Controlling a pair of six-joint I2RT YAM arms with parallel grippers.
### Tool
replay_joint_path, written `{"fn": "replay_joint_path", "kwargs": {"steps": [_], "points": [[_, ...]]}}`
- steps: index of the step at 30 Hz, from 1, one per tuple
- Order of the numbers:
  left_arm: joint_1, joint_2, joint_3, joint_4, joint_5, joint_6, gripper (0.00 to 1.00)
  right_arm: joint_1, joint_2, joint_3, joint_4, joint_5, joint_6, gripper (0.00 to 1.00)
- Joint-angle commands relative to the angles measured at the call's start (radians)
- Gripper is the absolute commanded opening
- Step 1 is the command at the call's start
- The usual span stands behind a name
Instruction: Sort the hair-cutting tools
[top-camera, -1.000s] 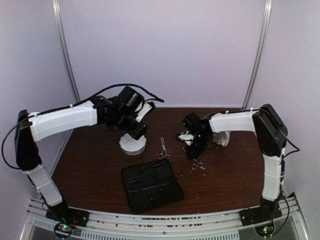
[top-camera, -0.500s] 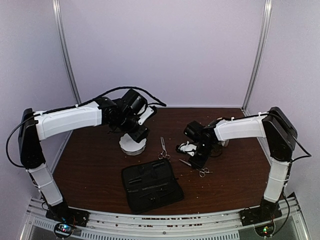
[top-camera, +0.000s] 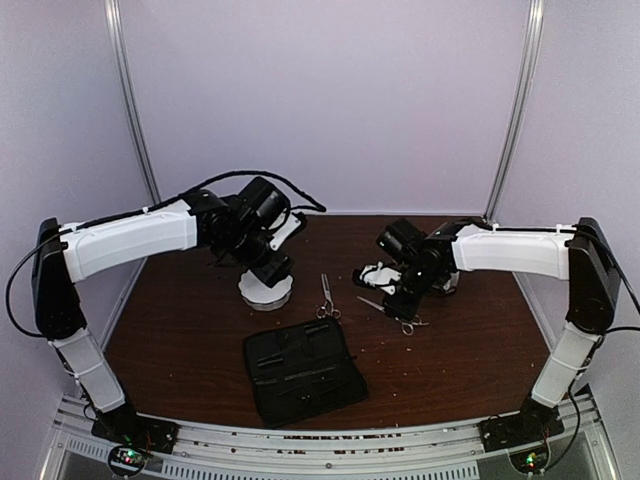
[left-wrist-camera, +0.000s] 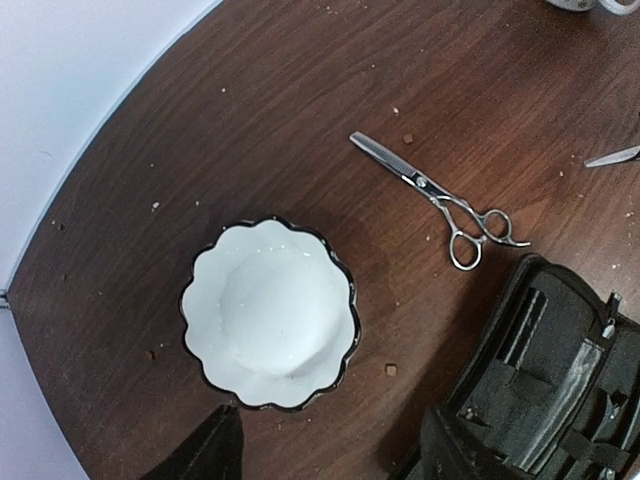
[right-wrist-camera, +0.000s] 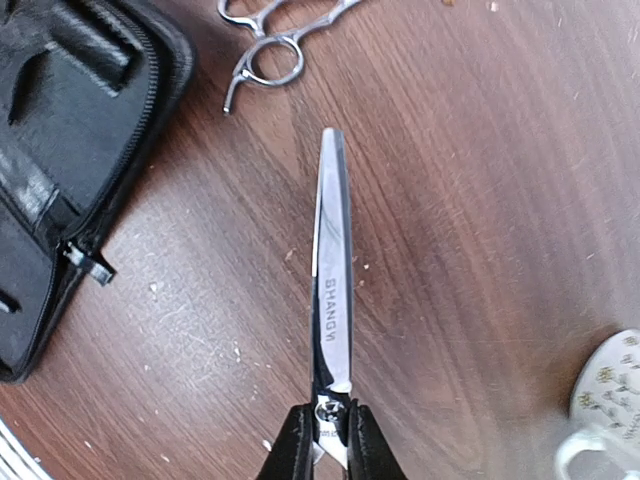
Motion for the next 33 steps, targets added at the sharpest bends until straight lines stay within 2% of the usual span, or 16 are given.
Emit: {"fn": "replay_joint_path", "kwargs": {"steps": [1,4,6,10,15,18,24,29,33], "points": [[0.008,-0.105,-0.081,-0.03,0.027,-0.128,0.64,0.046,-0.044,0.008,-0.001,0.046,-0.116,0.06],[0.02,-0.137,-0.182,-0.054,0.009,-0.249,0.62,0.093,-0.066,-0.008,0.018,0.094,-0.199,0.05],[0.025,-0.153,-0.246,-0.056,0.056,-0.31,0.6,0.126,-0.077,-0.012,0.032,0.127,-0.258,0.05],[0.031,-0.234,-0.421,0.08,0.165,-0.389,0.59,0.194,-0.077,-0.009,0.053,0.19,-0.368,0.05],[0.044,-0.275,-0.54,0.193,0.228,-0.442,0.6,0.245,-0.028,0.009,0.076,0.251,-0.46,0.05],[0.051,-0.27,-0.588,0.242,0.248,-0.485,0.59,0.263,-0.001,0.013,0.085,0.265,-0.53,0.05],[0.067,-0.28,-0.667,0.302,0.269,-0.547,0.48,0.286,0.009,-0.012,0.149,0.266,-0.603,0.06],[0.085,-0.296,-0.717,0.375,0.296,-0.573,0.44,0.312,0.041,-0.025,0.202,0.3,-0.663,0.06],[0.091,-0.28,-0.723,0.408,0.333,-0.571,0.37,0.323,0.069,-0.027,0.234,0.309,-0.678,0.05]]}}
